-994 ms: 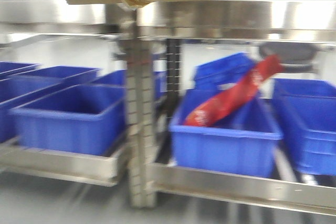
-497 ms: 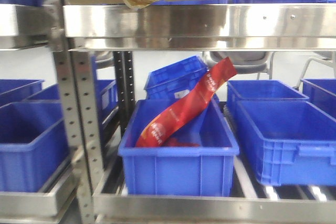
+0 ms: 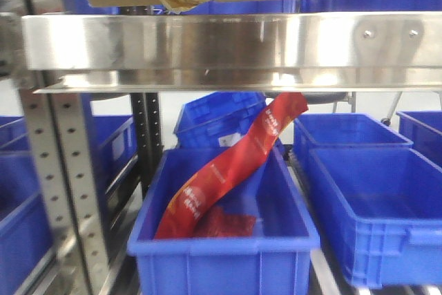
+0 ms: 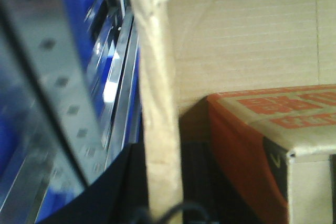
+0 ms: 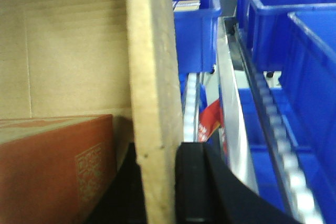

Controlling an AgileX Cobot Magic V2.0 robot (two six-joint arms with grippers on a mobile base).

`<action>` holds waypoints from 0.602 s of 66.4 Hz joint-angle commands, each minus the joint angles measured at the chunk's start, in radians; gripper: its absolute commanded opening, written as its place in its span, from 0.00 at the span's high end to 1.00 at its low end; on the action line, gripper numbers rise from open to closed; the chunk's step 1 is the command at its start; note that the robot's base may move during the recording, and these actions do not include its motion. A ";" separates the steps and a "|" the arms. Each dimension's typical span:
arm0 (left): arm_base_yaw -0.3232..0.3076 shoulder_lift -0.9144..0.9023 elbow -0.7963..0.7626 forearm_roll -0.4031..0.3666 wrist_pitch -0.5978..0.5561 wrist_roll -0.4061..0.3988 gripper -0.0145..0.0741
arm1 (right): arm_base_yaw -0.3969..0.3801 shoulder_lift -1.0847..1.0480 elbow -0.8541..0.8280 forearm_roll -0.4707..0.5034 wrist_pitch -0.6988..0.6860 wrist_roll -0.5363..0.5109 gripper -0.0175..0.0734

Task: Stack two boxes on right shelf middle
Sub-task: 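Push the held boxes forward onto the middle shelf with both grippers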

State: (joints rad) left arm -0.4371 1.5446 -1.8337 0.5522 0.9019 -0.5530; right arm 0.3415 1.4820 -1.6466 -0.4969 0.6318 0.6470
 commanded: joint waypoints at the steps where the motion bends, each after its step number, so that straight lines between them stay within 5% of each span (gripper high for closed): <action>1: 0.006 -0.009 -0.012 0.018 -0.007 0.003 0.96 | -0.008 -0.017 -0.017 -0.019 -0.090 0.011 0.97; 40: 0.006 -0.009 -0.012 0.018 -0.007 0.003 0.96 | -0.008 -0.017 -0.017 -0.019 -0.090 0.011 0.97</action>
State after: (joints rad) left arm -0.4371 1.5446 -1.8337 0.5522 0.9019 -0.5530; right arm 0.3415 1.4820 -1.6466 -0.4969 0.6306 0.6470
